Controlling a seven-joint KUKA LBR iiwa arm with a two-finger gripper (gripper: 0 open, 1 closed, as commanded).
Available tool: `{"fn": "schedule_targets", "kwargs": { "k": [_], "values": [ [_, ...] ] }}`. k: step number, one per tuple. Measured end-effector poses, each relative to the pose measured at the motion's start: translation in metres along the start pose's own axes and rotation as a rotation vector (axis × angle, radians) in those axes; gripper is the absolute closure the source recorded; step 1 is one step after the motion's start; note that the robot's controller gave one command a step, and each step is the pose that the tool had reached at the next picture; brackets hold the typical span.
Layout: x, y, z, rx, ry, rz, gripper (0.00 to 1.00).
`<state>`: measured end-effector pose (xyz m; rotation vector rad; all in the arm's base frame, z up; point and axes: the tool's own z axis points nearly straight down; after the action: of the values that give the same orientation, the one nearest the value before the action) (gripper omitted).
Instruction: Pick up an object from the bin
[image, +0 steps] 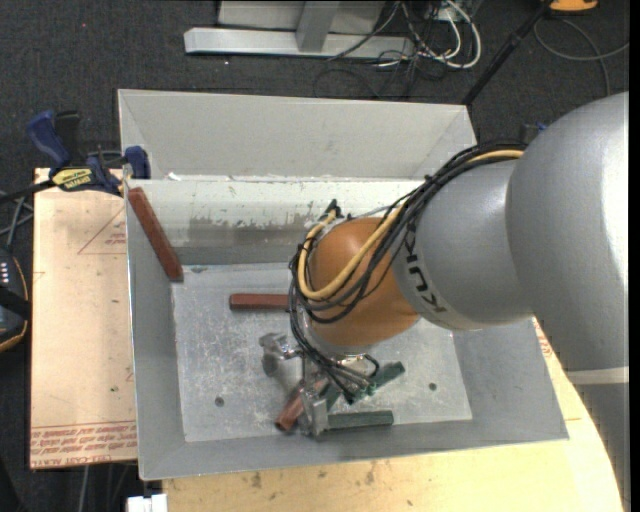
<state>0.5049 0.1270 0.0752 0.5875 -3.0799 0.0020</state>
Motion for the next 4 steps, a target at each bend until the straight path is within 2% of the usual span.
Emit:
{"fn": "schedule_targets", "kwargs": {
  "k": [1, 2, 3, 4],
  "values": [
    [0.028, -0.052, 0.000, 0.002, -0.011, -0.458, 1.00],
    [0.028, -0.052, 0.000, 0.001, -0.011, -0.458, 1.00],
    [0.026, -0.057, -0.118, 0.000, -0.009, -0.500, 1.00],
    [0.026, -0.057, -0.118, 0.000, -0.008, -0.500, 1.00]
  ]
}}
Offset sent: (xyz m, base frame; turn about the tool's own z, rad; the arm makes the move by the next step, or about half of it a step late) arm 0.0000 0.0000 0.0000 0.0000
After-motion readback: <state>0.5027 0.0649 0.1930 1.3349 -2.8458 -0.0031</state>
